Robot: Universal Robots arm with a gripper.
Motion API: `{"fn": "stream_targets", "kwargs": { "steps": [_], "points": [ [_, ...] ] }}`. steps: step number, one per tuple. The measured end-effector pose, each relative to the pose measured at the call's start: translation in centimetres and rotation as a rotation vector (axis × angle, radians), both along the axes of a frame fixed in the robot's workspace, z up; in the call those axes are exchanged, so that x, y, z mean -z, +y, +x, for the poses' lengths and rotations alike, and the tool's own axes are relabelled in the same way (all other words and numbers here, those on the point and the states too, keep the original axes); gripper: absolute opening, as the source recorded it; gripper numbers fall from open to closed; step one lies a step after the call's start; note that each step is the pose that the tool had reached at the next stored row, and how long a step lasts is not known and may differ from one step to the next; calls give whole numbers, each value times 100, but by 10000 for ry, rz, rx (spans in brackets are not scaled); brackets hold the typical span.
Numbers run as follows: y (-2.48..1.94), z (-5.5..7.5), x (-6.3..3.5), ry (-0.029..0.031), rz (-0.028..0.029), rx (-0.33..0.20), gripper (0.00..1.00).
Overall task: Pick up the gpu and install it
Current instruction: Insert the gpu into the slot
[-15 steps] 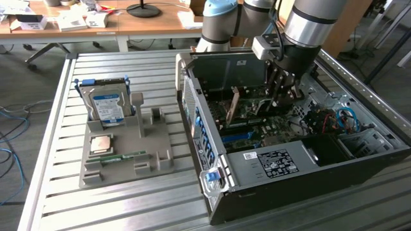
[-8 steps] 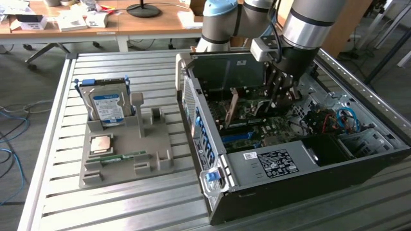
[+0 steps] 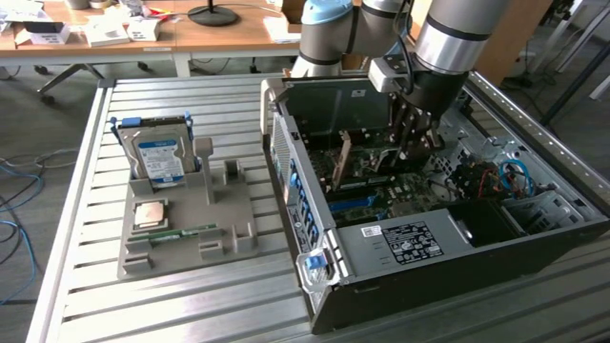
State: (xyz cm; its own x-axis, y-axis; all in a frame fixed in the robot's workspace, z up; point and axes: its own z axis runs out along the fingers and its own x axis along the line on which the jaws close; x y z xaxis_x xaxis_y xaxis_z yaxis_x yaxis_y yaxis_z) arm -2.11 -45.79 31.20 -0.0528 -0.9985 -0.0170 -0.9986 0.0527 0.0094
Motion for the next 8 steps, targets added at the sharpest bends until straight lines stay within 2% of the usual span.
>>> {"fn": "stream_targets", "kwargs": {
  "steps": [8],
  "points": [
    [0,-4,75,0,-9,0,27]
  ]
}}
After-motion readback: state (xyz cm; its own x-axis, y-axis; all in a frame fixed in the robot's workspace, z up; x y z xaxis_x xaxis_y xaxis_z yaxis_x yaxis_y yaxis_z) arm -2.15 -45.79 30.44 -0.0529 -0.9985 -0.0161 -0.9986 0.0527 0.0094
